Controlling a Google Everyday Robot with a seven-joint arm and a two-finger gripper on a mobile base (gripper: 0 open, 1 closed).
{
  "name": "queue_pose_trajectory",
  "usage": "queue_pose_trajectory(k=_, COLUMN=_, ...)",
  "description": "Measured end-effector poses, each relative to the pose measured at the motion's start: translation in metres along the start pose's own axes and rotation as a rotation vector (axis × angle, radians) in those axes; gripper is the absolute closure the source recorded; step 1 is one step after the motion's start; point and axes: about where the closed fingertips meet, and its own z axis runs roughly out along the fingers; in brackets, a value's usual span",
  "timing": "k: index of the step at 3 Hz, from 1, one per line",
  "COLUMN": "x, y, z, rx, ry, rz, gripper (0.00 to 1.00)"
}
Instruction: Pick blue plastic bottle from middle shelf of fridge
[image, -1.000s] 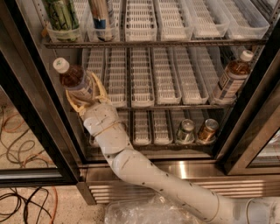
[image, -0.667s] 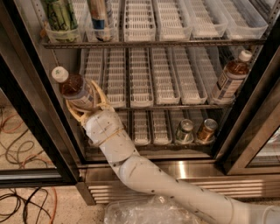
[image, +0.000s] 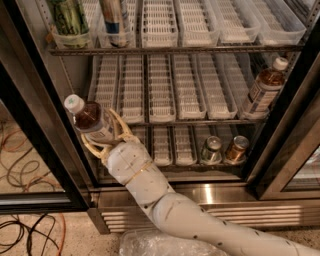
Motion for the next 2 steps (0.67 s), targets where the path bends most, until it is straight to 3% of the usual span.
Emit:
queue_pose_trajectory(k=1, x=0.002, y=0.004, z=-0.028, rx=0.005, ry=0.052, rz=0.023, gripper=1.0)
queue_pose_trajectory(k=2, x=0.004, y=0.004, z=-0.061, rx=0.057, ry=0.103, rz=0.037, gripper=1.0)
